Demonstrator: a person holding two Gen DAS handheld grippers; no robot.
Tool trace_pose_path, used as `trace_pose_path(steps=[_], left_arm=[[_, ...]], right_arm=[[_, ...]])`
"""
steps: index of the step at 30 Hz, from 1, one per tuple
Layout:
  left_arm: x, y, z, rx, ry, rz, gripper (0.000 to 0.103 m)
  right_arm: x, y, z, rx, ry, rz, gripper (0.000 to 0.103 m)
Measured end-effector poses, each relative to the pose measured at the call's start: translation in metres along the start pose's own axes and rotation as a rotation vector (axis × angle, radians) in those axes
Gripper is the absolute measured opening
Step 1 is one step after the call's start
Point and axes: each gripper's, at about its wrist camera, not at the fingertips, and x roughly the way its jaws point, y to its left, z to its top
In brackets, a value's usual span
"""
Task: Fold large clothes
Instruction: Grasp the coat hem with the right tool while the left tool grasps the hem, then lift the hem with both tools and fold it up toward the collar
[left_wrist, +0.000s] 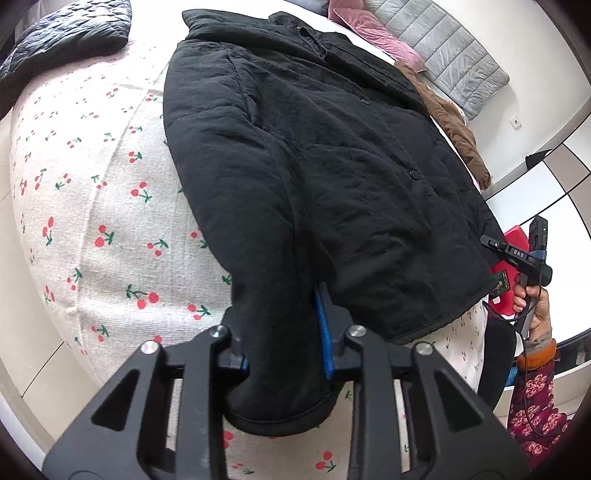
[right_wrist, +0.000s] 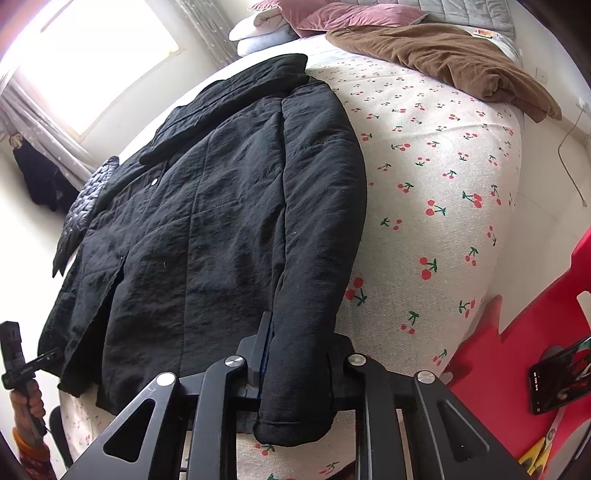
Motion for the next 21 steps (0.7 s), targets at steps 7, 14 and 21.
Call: trace_pose_path(steps=[7, 14, 21], left_arm=[[-0.028, -0.009, 0.015, -0.018, -0.089, -0.068, 0.016], [-0.061, -0.020, 0.045, -0.009, -0.190, -0.147, 0.015], [-0.087, -0.034, 0.099, 0.032, -0.289, -0.156, 0.014]], right_arm=[[-0.021, 0.011, 0.009, 0.008, -0.092, 0.061, 0.012], [-0.052, 0.037, 0.030, -0.045, -0.226, 0.119, 0.011], [-0.077, 0.054, 0.076, -0.063, -0.355, 0.152, 0.011]])
